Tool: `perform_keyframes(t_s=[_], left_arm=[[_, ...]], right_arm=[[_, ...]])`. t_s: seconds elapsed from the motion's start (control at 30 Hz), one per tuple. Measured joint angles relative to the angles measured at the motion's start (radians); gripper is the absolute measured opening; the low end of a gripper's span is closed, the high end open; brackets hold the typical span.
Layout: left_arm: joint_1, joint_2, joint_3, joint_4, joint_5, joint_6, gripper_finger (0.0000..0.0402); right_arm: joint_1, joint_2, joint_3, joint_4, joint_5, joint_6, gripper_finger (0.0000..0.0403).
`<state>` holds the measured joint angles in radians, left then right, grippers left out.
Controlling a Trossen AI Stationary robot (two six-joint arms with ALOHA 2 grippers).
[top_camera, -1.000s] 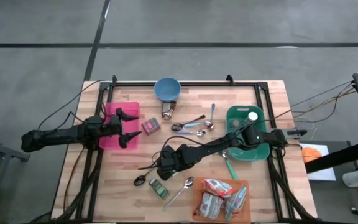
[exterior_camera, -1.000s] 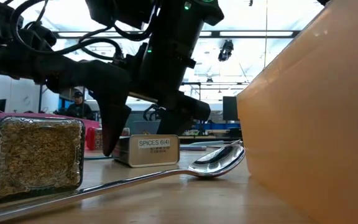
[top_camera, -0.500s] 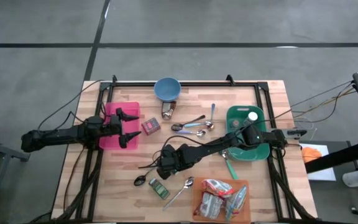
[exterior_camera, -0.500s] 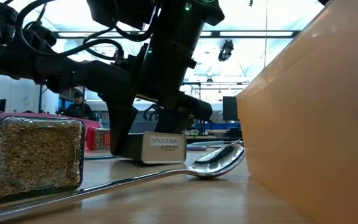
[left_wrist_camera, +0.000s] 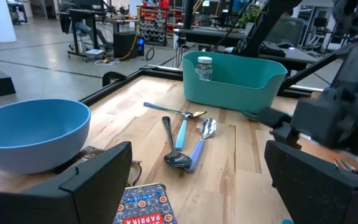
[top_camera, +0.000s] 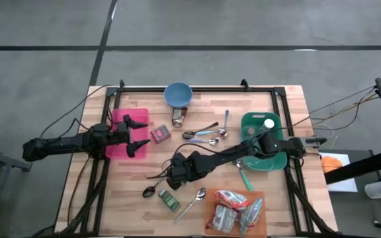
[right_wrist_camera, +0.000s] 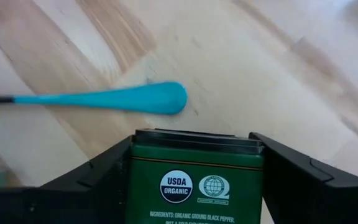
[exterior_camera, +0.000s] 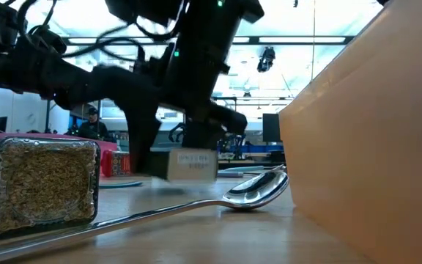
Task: Pick & Place Food Item
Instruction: Put the green seasoning can into the green bin
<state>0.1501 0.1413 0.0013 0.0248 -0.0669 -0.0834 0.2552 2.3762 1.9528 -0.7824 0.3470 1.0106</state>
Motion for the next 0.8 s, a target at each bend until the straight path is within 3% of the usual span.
perform_keyframes(t_s=[0.2,0.37,0.57,0.8], left_arm=[[0.0,0.0,0.0,0.0,0.0,0.0,0.0372],[0.0,0.0,0.0,0.0,0.0,0.0,0.0372],[0.0,0.0,0.0,0.0,0.0,0.0,0.0372],[0.0,0.0,0.0,0.0,0.0,0.0,0.0372]], right_arm=[[0.019,-0.035,0.001,0.0,0.091,-0.036,0.0286],[0.056,-0.061,0.0,0.01,0.267,-0.072,0.0266],[0.113,-0.073,-0.004,0.007,0.431,-0.095,0.0286],[0.139,-0.134,-0.054,0.012,0.492,-0.1,0.027]])
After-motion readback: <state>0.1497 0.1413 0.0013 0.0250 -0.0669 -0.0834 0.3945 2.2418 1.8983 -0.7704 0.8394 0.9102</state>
